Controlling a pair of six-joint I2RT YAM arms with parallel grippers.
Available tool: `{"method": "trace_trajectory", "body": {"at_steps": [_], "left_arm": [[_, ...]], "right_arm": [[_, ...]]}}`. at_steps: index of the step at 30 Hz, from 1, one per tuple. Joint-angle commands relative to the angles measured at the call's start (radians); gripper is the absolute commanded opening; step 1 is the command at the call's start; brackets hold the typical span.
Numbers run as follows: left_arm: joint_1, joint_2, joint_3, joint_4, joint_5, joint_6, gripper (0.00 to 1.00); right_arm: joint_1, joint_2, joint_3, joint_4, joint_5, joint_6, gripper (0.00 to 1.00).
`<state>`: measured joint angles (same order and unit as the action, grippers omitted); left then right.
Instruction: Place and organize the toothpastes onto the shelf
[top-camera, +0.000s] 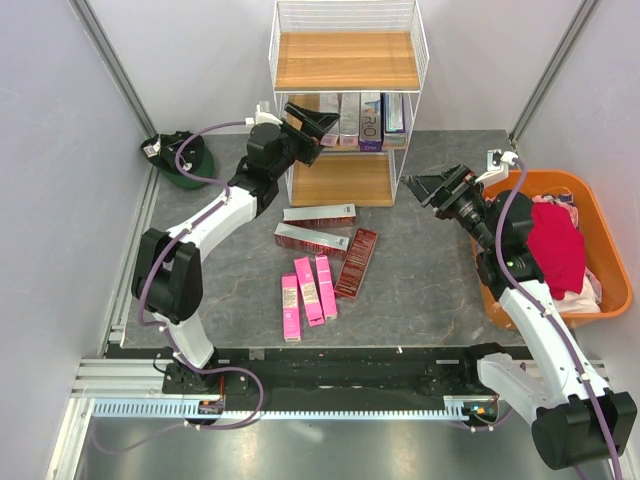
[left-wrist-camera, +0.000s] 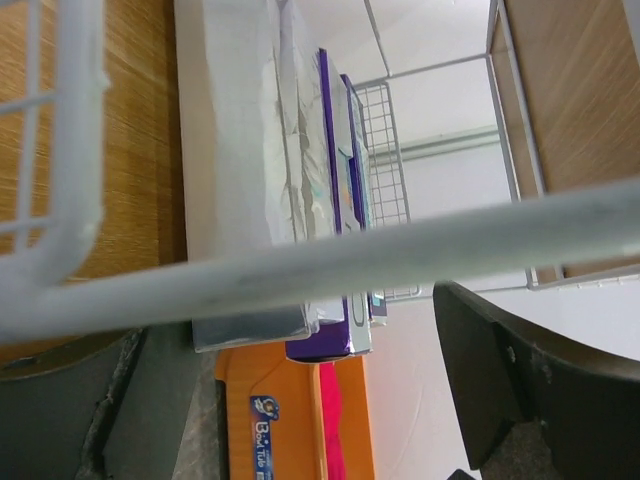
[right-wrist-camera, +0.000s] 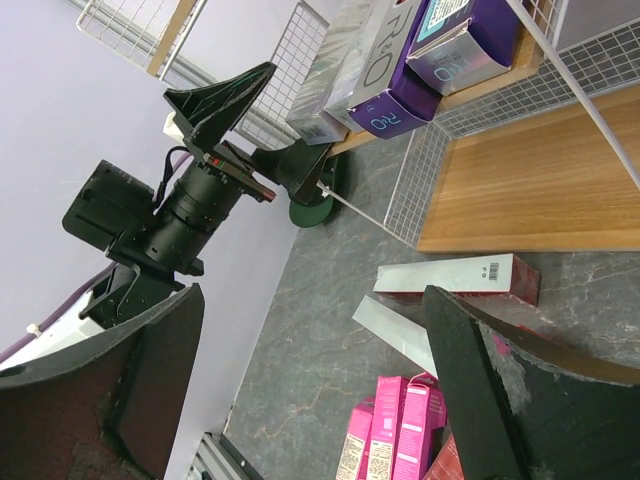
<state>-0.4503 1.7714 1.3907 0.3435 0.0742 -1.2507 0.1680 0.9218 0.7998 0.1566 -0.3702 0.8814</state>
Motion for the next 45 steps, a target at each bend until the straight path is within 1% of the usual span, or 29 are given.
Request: {"method": "trace_trajectory", "body": {"at_steps": [1,8,12,18,21,22,24,25,27,28,30,31,34,38,40,43,45], "left_arm": [[-0.008,-0.065,-0.035,-0.014,0.027,0.071,0.99],[-0.013,-0.133,-0.045,-0.113,0.052,0.166,0.99],[-0.013,-0.144,-0.013,-0.172,0.070,0.215,0.99],[-0.013,-0.141,0.016,-0.215,0.088,0.238,0.98],[-0.005,-0.132,0.027,-0.215,0.102,0.226,0.94],[-0.005,-0.130,0.031,-0.213,0.114,0.215,0.90],[-0.004,-0.127,0.041,-0.210,0.122,0.209,0.84],[-0.004,-0.125,0.042,-0.210,0.127,0.206,0.78],[-0.004,-0.127,0.039,-0.204,0.118,0.200,0.74],[-0.002,-0.125,0.039,-0.202,0.113,0.197,0.65],[0.002,-0.119,0.045,-0.201,0.113,0.172,0.59],[0.007,-0.116,0.047,-0.196,0.121,0.163,0.52],[0.021,-0.084,0.062,-0.184,0.140,0.137,0.47],[0.036,-0.027,0.085,-0.166,0.159,0.106,0.45],[0.041,-0.015,0.093,-0.150,0.161,0.089,0.40],[0.047,0.011,0.128,-0.155,0.165,0.083,0.40],[0.053,0.033,0.149,-0.182,0.170,0.085,0.41]], "right_arm": [[0.004,-0.020,0.009,0.018,-0.016,-0.016,0.98],[0.004,-0.021,0.004,0.018,-0.019,-0.016,0.98],[0.004,-0.024,0.001,0.017,-0.022,-0.015,0.98],[0.004,-0.029,-0.002,0.017,-0.022,-0.012,0.98],[0.004,-0.032,-0.004,0.015,-0.024,-0.009,0.98],[0.004,-0.034,-0.004,0.015,-0.024,-0.010,0.98],[0.004,-0.037,-0.005,0.015,-0.024,-0.009,0.98],[0.004,-0.040,-0.005,0.015,-0.022,-0.009,0.98],[0.004,-0.040,-0.007,0.015,-0.022,-0.009,0.98],[0.004,-0.040,-0.008,0.015,-0.022,-0.009,0.98],[0.004,-0.038,-0.008,0.015,-0.022,-0.010,0.98],[0.004,-0.037,-0.008,0.015,-0.022,-0.010,0.98],[0.004,-0.034,-0.010,0.017,-0.022,-0.013,0.98],[0.004,-0.034,-0.010,0.017,-0.022,-0.016,0.98],[0.004,-0.035,-0.010,0.015,-0.024,-0.018,0.98],[0.004,-0.034,-0.010,0.014,-0.024,-0.018,0.98],[0.004,-0.034,-0.010,0.014,-0.024,-0.018,0.98]]}}
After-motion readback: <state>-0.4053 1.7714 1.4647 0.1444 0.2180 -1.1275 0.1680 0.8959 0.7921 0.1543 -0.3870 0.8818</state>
